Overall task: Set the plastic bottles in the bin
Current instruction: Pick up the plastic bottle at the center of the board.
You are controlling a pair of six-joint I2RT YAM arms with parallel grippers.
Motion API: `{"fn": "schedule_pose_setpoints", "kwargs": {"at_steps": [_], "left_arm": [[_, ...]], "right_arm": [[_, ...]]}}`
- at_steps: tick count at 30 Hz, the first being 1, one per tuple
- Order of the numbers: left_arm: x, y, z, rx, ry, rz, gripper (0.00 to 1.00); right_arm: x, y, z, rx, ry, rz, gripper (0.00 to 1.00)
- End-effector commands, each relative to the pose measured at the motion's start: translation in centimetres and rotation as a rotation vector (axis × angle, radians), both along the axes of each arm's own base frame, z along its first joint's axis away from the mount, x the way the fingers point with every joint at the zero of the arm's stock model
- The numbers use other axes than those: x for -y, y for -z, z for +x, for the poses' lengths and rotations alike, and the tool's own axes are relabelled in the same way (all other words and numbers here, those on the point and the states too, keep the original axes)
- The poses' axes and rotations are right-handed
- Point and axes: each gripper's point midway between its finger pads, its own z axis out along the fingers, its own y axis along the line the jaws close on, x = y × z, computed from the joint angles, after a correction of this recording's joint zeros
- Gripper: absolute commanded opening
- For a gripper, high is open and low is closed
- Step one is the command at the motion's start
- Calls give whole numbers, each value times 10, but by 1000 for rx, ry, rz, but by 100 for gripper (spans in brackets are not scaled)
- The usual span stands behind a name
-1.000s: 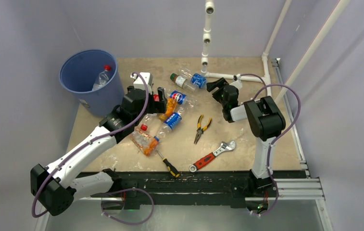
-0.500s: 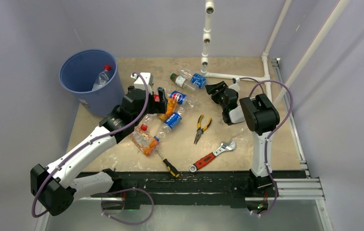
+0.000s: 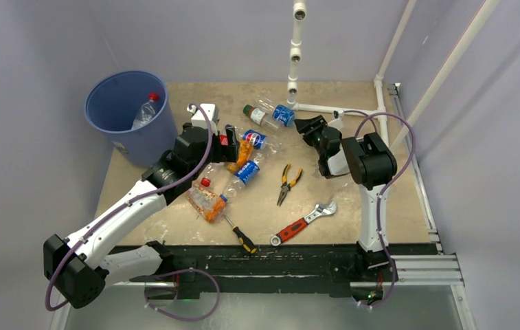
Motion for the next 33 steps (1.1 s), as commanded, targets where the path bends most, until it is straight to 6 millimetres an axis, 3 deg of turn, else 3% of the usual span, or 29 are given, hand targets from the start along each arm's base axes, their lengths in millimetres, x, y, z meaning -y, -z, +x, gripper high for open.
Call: {"fn": "schedule_pose_setpoints", "kwargs": {"at_steps": [1, 7, 17, 28, 33], "left_arm": [[1, -16, -1, 41, 7, -37, 91], [0, -18, -2, 46, 8, -41, 91], [1, -20, -4, 47, 15, -51, 91], [-4, -31, -7, 75, 3, -64, 91], [-20, -48, -9, 132, -47, -50, 91]], "right_arm": [[0, -4, 8, 33, -9, -1, 55], [-3, -7, 4, 53, -40, -10, 30], [4, -58, -29, 177, -45, -28, 0], [2, -142, -93, 338, -112, -53, 0], [-11, -168, -131, 348, -175, -144, 0]]}}
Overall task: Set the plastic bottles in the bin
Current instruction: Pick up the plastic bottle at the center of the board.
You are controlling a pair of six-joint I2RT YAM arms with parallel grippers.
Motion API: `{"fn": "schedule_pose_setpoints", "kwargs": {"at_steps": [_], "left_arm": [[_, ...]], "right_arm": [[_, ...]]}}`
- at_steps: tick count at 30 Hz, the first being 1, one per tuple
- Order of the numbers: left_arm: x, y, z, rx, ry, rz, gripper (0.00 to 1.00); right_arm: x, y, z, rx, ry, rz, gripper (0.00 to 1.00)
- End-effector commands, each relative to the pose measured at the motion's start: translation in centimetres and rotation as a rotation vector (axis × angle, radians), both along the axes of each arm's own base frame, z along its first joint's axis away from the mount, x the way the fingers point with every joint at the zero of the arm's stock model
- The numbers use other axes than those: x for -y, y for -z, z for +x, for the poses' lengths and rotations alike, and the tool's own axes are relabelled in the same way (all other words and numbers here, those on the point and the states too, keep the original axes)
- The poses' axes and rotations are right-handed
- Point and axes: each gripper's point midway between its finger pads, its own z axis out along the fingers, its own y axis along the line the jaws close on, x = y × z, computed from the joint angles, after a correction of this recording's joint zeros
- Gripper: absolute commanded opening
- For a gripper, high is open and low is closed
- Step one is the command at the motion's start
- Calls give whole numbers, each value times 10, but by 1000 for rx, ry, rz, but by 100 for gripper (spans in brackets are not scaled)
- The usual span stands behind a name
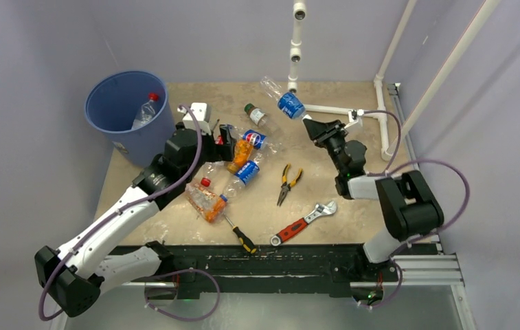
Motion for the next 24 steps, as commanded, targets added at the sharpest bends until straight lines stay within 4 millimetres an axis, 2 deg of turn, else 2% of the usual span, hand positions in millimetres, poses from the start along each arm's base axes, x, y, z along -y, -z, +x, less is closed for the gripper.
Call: {"fn": "schedule_pose_setpoints", "kwargs": {"at_steps": [1, 2, 3, 4, 5, 6, 9, 12, 16, 18, 20, 22, 24], "left_arm": [[-21, -33, -3, 103, -69, -10, 91], [-28, -41, -5, 133, -88, -6, 91], [-33, -47, -7, 165, -98, -4, 91], [-37, -58, -10, 214, -97, -16, 91], [-40, -70, -16, 267, -79, -26, 92], [-39, -78, -20, 313, -53, -40, 92], [-32, -100, -36, 447, 43, -84, 92], [-22, -114, -50, 537, 145, -100, 93], [9, -120, -68, 595, 357, -73, 93], [33, -115, -80, 587, 522, -53, 93], [59, -108, -101, 584, 726, -59, 93], [76, -103, -122, 587, 889, -97, 93], [85, -99, -132, 570, 970, -134, 93]], "right_arm": [[-21, -28, -37, 45, -65, -143, 0], [-28, -33, -46, 42, -72, -192, 0], [-38, -25, -58, -6, -83, -258, 0], [-43, -26, -68, -22, -94, -309, 0], [-46, -36, -79, -17, -92, -340, 0], [-46, -35, -88, -36, -96, -386, 0], [-35, -40, -109, -85, -90, -484, 0], [-22, -49, -126, -128, -97, -582, 0], [-24, -52, -151, -169, -190, -710, 0], [-28, -46, -162, -195, -249, -773, 0], [-28, -37, -172, -239, -274, -832, 0], [-34, -47, -180, -206, -291, -820, 0], [-37, -56, -187, -179, -306, -814, 0]]}}
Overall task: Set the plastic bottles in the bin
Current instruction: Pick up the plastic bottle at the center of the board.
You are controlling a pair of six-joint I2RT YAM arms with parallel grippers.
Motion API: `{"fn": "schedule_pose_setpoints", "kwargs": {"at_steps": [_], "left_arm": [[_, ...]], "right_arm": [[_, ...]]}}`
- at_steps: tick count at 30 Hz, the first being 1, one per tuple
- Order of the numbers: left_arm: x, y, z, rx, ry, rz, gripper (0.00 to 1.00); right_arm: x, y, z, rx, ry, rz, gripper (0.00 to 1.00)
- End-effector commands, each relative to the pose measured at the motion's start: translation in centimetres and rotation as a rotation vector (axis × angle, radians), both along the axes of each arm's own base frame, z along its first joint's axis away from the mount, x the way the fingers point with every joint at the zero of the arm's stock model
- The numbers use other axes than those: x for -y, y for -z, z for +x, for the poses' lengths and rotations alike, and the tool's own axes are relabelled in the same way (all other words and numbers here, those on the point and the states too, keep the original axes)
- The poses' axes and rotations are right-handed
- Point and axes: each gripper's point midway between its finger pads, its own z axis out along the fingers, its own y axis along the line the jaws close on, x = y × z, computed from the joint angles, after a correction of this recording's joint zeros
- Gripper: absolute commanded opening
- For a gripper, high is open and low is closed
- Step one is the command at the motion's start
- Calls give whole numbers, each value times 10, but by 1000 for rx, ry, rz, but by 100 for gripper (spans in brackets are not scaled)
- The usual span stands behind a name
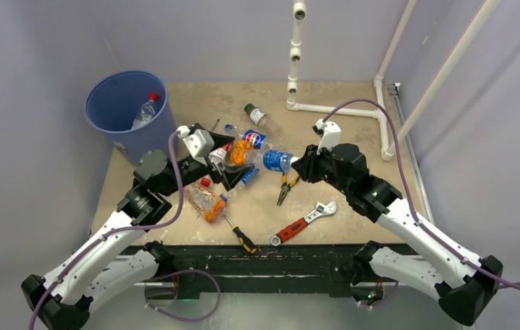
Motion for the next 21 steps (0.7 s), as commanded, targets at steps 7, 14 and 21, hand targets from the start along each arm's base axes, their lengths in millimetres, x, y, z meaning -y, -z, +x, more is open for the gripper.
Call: {"fn": "schedule_pose_setpoints", "kwargs": {"at_steps": [7, 14, 21], "left_arm": [[34, -41, -30, 73, 281, -8, 97], [29, -71, -27, 83, 237, -58, 99], [30, -36, -49, 144, 331, 59, 99]], "right_arm": [[-5, -31, -32, 22, -168, -111, 0], [-22, -65, -47, 94, -284, -22, 0], [-28, -49, -58, 21, -372, -111, 0]]}}
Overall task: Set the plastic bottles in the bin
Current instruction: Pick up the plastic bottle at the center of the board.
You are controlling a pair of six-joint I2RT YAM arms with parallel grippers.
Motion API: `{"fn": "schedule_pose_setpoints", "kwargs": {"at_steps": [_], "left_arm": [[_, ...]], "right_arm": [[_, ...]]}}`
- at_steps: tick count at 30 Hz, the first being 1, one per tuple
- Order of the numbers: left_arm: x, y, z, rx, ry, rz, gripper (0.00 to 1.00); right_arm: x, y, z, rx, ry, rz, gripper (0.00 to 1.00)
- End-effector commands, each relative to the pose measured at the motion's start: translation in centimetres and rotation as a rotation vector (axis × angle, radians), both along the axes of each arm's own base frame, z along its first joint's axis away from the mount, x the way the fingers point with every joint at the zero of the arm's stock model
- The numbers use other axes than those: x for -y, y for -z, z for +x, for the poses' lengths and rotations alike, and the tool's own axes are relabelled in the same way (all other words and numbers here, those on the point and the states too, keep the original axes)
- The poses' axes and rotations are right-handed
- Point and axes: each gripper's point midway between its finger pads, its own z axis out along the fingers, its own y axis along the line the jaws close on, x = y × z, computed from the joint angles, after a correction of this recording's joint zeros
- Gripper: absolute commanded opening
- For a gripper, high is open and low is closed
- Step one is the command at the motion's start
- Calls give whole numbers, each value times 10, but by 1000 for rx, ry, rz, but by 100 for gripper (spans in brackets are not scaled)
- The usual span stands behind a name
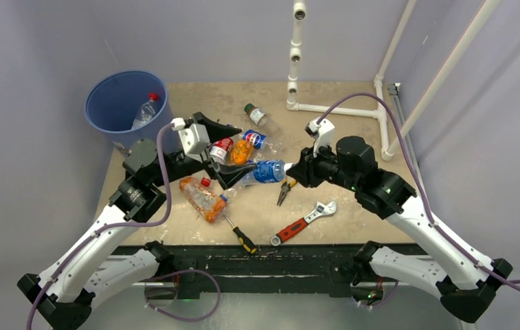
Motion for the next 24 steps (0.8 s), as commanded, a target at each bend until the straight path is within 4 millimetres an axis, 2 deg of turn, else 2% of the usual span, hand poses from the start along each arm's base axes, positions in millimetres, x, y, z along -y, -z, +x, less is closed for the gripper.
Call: {"fn": "schedule_pose_setpoints", "kwargs": {"at_steps": [1, 6, 11, 14, 20, 24], "left_arm": [[1, 19, -22, 81, 90, 64, 99], [3, 39, -25, 86, 106, 105, 100], [16, 68, -18, -1, 128, 202, 100], [20, 78, -10, -39, 102, 229, 99], [27, 97, -4, -81, 110, 271, 99], [30, 101, -11, -76, 143, 290, 99]], "right_arm": [[-6, -11, -11, 14, -88, -54, 0], [-11, -13, -18, 23, -110, -104, 0], [-20, -8, -14, 24, -87, -182, 0], [-27, -11, -17, 37, -93, -220, 0], [-41, -35, -24, 74, -147, -209, 0], [-42, -50, -24, 102, -155, -195, 0]]}}
